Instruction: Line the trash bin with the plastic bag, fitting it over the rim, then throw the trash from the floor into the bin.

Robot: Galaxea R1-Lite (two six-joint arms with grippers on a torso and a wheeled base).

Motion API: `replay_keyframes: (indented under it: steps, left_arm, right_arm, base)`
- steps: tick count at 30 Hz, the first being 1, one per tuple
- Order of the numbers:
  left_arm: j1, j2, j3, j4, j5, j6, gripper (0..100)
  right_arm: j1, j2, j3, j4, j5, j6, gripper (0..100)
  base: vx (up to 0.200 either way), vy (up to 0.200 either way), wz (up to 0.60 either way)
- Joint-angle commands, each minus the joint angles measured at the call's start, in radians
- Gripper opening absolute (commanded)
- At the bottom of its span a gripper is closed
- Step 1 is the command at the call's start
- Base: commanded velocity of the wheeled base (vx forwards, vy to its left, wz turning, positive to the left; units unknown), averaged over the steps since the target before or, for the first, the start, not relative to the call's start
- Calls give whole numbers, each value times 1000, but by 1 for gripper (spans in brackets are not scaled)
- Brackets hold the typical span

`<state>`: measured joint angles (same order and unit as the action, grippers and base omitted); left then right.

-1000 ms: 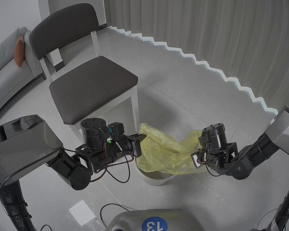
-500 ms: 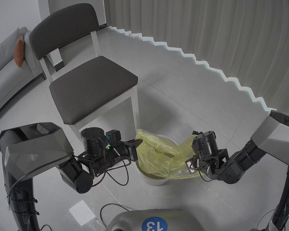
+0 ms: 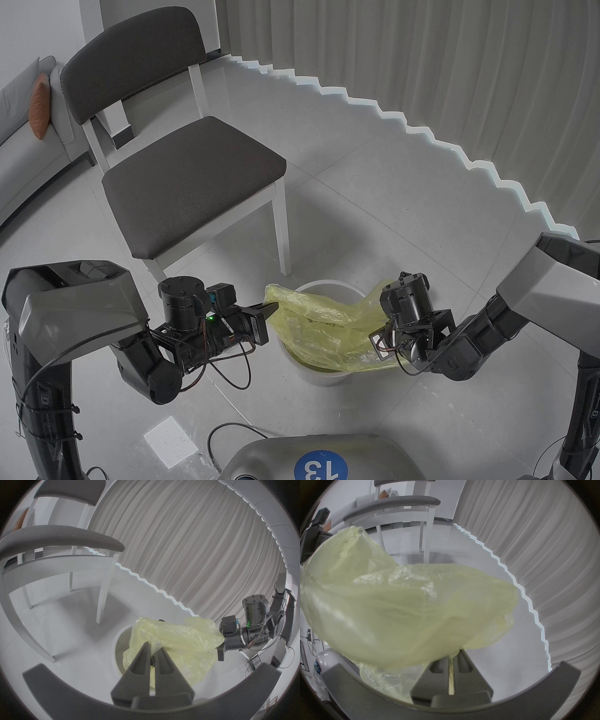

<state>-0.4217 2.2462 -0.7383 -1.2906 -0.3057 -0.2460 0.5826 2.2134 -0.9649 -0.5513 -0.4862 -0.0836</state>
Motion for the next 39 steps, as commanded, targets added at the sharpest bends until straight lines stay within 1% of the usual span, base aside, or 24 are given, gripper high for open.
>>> replay_keyframes:
  steps: [1, 7, 12, 21, 31, 35, 39]
  left_arm:
    - [24, -54, 39, -1, -7, 1, 0]
    - [55, -106, 79, 1, -21, 1, 0]
    - [54, -112, 99, 1, -23, 1, 0]
    - [50, -114, 99, -1, -23, -1, 0]
    - [52, -106, 92, -1, -32, -3, 0]
    - [46, -105, 89, -1, -32, -4, 0]
    - [27, -108, 92, -1, -32, -26, 0]
  right_arm:
    - [16, 17, -55, 4, 0, -16, 0]
    - [46, 14, -140, 24, 0, -36, 0]
    - [63, 35, -190, 102, 1, -25, 0]
    - [77, 100, -195, 108, 3, -10, 0]
    - [76, 180, -238, 108, 3, 16, 0]
    - [66, 175, -230, 111, 3, 16, 0]
    - [54, 167, -218, 120, -5, 7, 0]
  base:
    - [0, 0, 0]
    - [0, 0, 0]
    - [0, 0, 0]
    - [0, 0, 0]
    - [0, 0, 0]
    - [0, 0, 0]
    - [0, 0, 0]
